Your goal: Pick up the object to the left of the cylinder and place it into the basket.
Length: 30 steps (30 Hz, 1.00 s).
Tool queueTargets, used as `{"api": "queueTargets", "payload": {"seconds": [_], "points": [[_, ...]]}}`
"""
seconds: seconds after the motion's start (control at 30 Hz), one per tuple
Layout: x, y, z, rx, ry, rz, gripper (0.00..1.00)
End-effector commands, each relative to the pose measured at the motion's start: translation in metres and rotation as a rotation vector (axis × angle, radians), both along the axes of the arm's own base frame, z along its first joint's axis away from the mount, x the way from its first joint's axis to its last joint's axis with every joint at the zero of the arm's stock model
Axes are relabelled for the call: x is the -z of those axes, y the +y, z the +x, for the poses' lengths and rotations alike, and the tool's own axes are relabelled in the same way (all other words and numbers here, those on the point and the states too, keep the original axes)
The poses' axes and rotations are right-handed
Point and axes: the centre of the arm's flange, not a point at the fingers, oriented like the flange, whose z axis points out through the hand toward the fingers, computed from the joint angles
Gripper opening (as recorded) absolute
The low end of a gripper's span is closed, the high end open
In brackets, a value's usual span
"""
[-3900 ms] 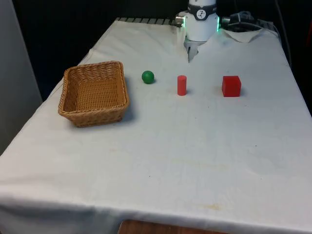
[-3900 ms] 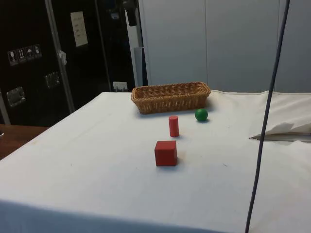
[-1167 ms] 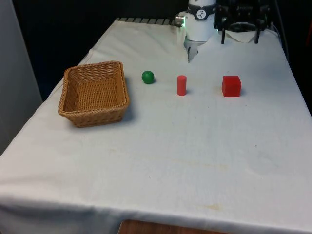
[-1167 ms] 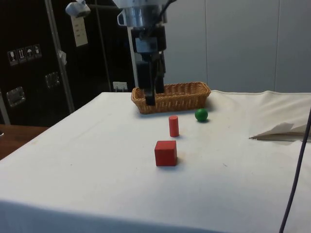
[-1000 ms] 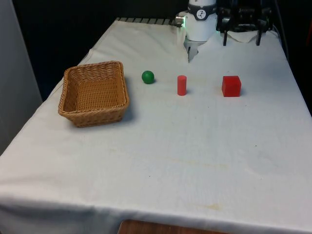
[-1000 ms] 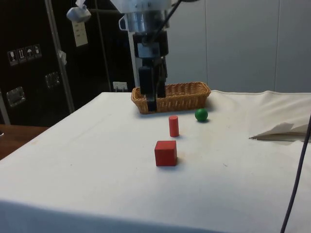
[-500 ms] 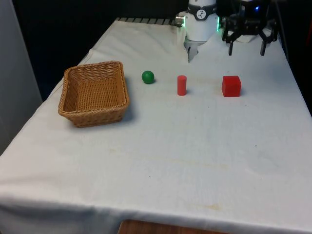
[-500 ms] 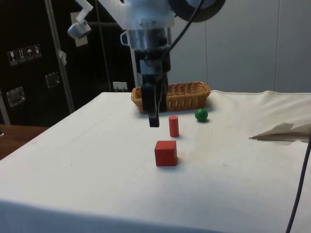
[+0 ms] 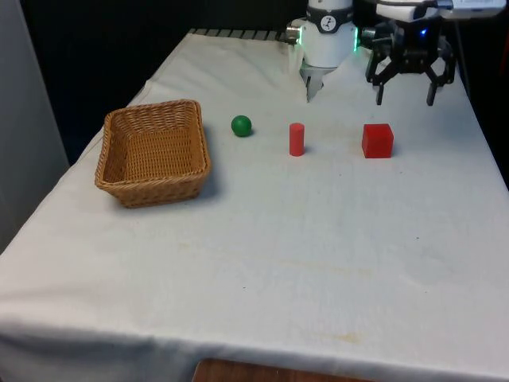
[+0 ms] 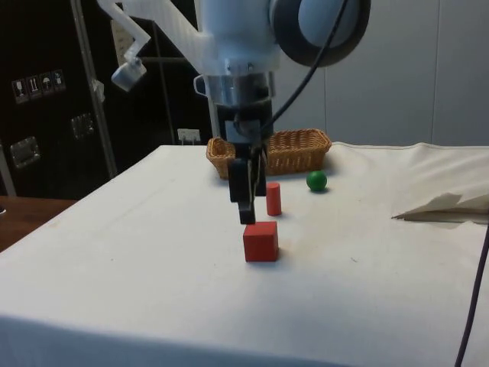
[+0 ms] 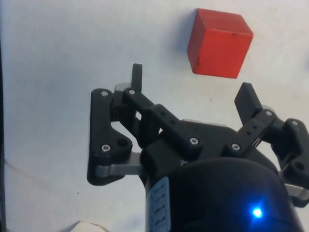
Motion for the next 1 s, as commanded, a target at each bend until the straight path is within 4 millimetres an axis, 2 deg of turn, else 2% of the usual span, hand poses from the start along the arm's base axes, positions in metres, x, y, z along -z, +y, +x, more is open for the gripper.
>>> {"api": "queueTargets", "payload": {"seconds": [0.0,0.5,0.97], "points": [[0.004,0.002,-0.001,0.003,-0.010,0.002,1.00],[0.031,0.001,-0.002,-0.006,-0.013,-0.012,1.00],[0.052,-0.023,0.004,0.000,-0.012,-0.026,1.00]]}}
